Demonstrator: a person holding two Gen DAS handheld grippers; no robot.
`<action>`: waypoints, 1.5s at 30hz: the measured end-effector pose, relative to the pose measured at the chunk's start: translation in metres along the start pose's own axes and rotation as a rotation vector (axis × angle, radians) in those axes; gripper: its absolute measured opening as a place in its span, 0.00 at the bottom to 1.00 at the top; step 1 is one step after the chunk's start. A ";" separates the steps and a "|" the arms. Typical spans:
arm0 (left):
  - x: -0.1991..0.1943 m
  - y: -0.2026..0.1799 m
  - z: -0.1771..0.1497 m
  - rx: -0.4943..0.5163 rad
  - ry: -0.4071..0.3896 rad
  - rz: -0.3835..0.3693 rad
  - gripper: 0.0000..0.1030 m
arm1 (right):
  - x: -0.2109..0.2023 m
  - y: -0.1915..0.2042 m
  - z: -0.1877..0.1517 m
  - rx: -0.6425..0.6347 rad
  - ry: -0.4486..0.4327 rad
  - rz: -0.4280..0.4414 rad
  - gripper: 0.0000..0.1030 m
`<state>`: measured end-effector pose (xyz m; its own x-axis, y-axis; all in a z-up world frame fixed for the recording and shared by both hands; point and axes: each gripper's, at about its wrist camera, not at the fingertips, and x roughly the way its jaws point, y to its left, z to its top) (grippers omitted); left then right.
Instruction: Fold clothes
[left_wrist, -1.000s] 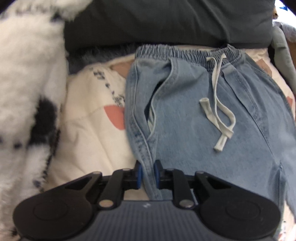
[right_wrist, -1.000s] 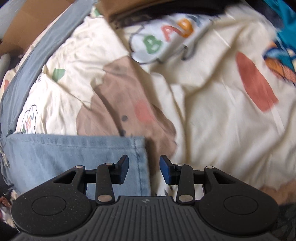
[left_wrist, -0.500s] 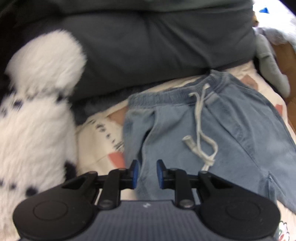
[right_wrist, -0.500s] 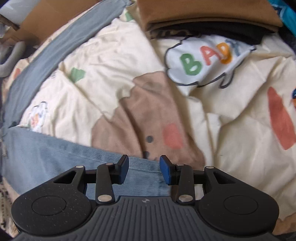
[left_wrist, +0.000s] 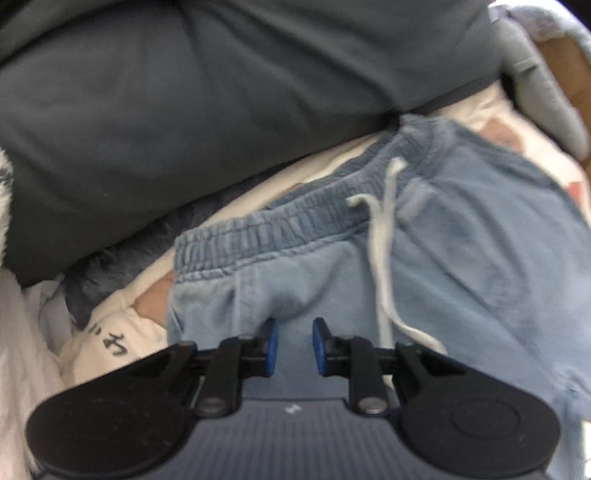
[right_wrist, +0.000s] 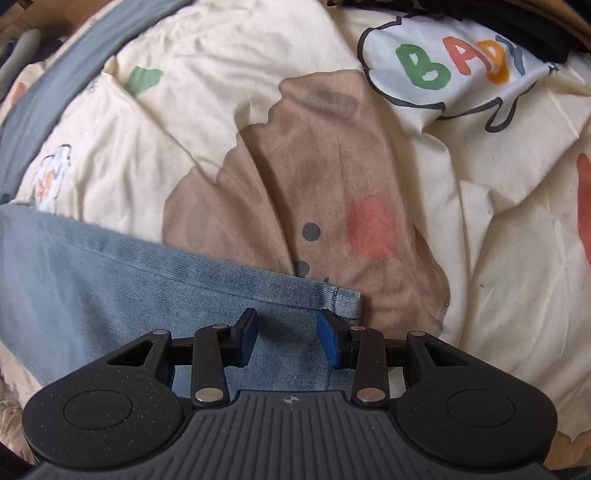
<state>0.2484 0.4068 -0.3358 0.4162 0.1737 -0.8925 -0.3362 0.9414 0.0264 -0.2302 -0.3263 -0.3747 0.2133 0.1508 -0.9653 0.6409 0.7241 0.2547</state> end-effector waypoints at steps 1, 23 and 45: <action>0.006 0.002 0.003 -0.008 0.011 0.038 0.02 | 0.001 0.004 0.002 -0.004 0.012 -0.017 0.41; 0.000 0.018 0.024 -0.072 0.084 0.082 0.08 | 0.000 0.002 0.003 0.070 0.067 -0.004 0.41; 0.005 0.018 -0.015 -0.042 0.194 0.002 0.03 | -0.003 0.006 -0.001 0.019 0.003 -0.048 0.41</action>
<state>0.2320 0.4207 -0.3468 0.2466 0.1126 -0.9625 -0.3737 0.9275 0.0128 -0.2271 -0.3217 -0.3706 0.1801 0.1182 -0.9765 0.6639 0.7179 0.2094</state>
